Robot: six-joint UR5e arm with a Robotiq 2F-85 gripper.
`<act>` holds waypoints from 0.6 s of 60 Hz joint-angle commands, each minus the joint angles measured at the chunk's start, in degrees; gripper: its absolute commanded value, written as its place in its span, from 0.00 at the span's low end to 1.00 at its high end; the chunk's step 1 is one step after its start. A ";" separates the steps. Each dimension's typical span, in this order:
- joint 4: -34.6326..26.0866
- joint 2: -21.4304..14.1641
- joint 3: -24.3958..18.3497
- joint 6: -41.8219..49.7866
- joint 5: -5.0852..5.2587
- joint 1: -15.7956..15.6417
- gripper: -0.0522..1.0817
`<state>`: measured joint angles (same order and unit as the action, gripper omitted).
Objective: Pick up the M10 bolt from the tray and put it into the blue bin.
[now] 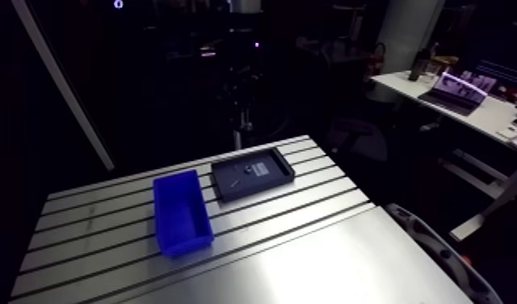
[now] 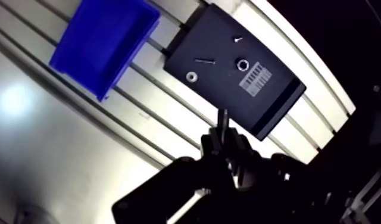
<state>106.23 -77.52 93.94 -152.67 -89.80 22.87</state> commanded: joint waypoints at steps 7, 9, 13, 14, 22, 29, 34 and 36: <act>-5.55 -5.34 0.23 -33.78 -0.59 -2.55 0.98; -5.55 -5.16 0.38 -34.33 -0.52 -2.56 0.98; -5.71 -4.56 1.05 -35.44 -0.51 -2.64 0.98; -5.71 -4.56 1.05 -35.44 -0.51 -2.64 0.98; -5.55 -4.11 2.15 -36.24 -0.49 -3.72 0.98; -5.47 -3.66 2.50 -36.28 -0.50 -4.96 0.98; -5.38 -3.21 2.35 -36.19 -0.34 -6.10 0.98; -5.30 -3.13 2.34 -36.11 -0.33 -6.53 0.98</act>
<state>100.79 -81.40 95.97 -188.16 -90.25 18.59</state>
